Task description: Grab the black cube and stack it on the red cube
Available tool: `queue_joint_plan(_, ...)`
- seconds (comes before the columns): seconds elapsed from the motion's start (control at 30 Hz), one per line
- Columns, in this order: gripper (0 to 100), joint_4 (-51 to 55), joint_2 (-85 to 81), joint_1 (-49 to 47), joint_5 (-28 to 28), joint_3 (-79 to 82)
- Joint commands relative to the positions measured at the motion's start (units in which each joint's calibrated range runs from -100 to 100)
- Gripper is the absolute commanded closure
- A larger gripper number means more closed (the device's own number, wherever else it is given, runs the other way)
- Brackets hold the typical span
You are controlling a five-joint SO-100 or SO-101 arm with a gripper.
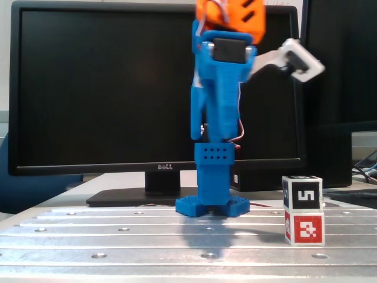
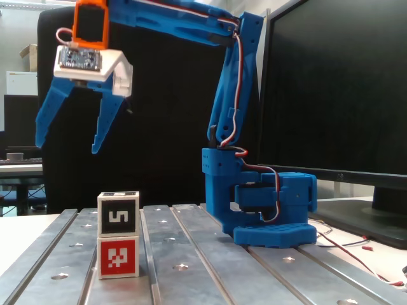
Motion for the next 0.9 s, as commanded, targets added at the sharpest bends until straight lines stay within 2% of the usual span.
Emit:
queue_joint_plan(0.0, 72, -1.5, -1.5, 2.5, 2.0, 2.4)
queue_joint_plan(0.33, 90, -14.8, -12.9, 2.3, -0.2, 20.6)
queue_joint_plan(0.57, 94, -25.2, -25.4, 2.6, -0.4, 37.7)
queue_joint_plan(0.87, 99, -31.2, -40.6, 2.6, -0.4, 51.5)
